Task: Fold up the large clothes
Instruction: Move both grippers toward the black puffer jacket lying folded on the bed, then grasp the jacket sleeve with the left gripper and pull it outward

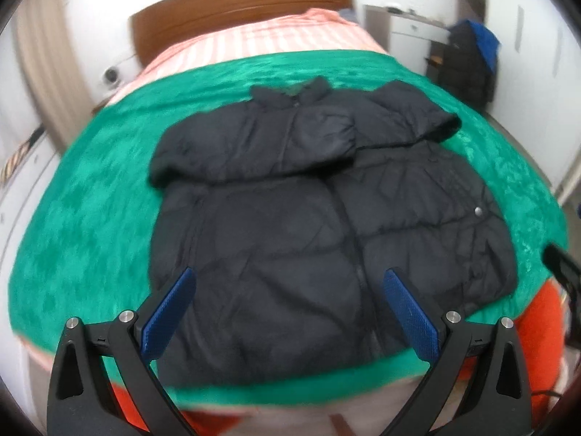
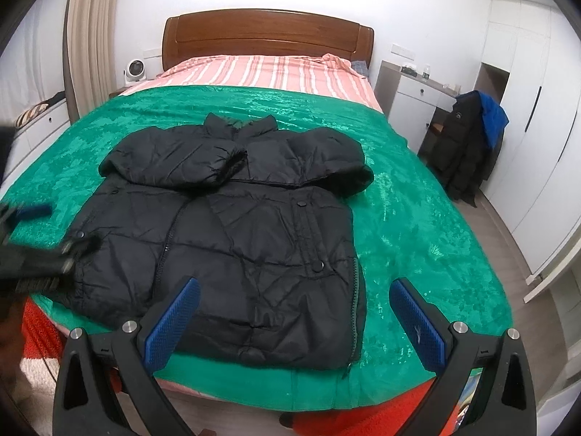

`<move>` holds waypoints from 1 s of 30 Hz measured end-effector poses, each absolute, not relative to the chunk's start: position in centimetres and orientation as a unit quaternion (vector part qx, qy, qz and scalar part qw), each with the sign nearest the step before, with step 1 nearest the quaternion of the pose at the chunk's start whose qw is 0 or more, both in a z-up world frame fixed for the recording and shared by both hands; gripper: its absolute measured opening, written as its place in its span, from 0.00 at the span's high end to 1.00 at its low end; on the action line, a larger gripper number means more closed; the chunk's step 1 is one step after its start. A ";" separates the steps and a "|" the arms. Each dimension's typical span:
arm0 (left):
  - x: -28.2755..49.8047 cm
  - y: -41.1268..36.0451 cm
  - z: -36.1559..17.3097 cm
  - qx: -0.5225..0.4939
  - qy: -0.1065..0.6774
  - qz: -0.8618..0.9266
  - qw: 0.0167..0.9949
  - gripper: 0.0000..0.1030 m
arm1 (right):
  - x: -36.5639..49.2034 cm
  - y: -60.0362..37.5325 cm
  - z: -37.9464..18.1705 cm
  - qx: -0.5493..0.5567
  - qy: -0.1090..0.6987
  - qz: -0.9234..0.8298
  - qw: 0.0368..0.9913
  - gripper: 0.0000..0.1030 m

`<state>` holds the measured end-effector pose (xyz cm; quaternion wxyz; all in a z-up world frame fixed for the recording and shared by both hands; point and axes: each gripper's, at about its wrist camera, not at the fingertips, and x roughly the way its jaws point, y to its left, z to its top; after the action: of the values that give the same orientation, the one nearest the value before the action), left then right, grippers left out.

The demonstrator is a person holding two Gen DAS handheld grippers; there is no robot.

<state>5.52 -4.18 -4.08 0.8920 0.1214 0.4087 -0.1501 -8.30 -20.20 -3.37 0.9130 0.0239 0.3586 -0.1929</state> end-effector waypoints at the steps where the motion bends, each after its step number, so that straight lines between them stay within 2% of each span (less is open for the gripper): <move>1: 6.7 -4.9 -4.1 0.130 0.407 -0.160 0.890 0.00 | -8.4 -20.5 -3.6 0.028 0.361 -0.192 0.912 0.00; 6: 15.5 -11.3 -5.6 0.167 0.426 -0.227 0.860 0.00 | -9.3 -22.0 -4.5 0.046 0.374 -0.199 0.905 0.00; 11: 21.9 -17.7 -10.5 0.249 0.426 -0.202 0.846 0.02 | -10.6 -23.2 -5.7 0.055 0.382 -0.209 0.898 0.00; 12: 22.9 -18.1 -11.5 0.254 0.431 -0.194 0.844 0.07 | -10.8 -23.4 -6.0 0.056 0.386 -0.209 0.896 0.00; 13: 23.6 -18.1 -12.2 0.251 0.434 -0.188 0.844 0.39 | -11.0 -23.5 -6.2 0.059 0.390 -0.209 0.895 0.00; 14: 24.0 -17.7 -12.4 0.240 0.443 -0.184 0.844 0.58 | -11.3 -23.6 -6.6 0.060 0.394 -0.209 0.893 0.00; 15: 24.3 -16.7 -12.0 0.218 0.445 -0.174 0.851 0.66 | -11.6 -23.9 -6.9 0.061 0.395 -0.210 0.892 0.00; 16: 24.2 -15.6 -11.2 0.194 0.442 -0.174 0.858 0.71 | -11.8 -24.2 -7.2 0.063 0.392 -0.212 0.893 0.00; 19: 23.5 -10.2 -6.5 0.119 0.428 -0.175 0.879 0.73 | -12.2 -25.0 -8.1 0.073 0.392 -0.216 0.891 0.00; 25: 21.2 9.8 3.8 -0.007 0.360 -0.072 0.930 0.73 | -11.4 -24.9 -8.7 0.082 0.391 -0.207 0.893 0.00; 27: 20.7 16.4 4.3 -0.031 0.350 -0.007 0.936 0.73 | -10.7 -23.9 -8.5 0.075 0.392 -0.194 0.896 0.00; 30: 20.3 26.0 2.1 -0.084 0.359 0.096 0.924 0.73 | -9.7 -22.0 -8.3 0.055 0.388 -0.173 0.903 0.00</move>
<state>20.27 26.03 2.06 0.9244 -0.0841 0.3594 0.0959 -9.72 -22.04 -8.31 0.9035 0.0553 0.3885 -0.1726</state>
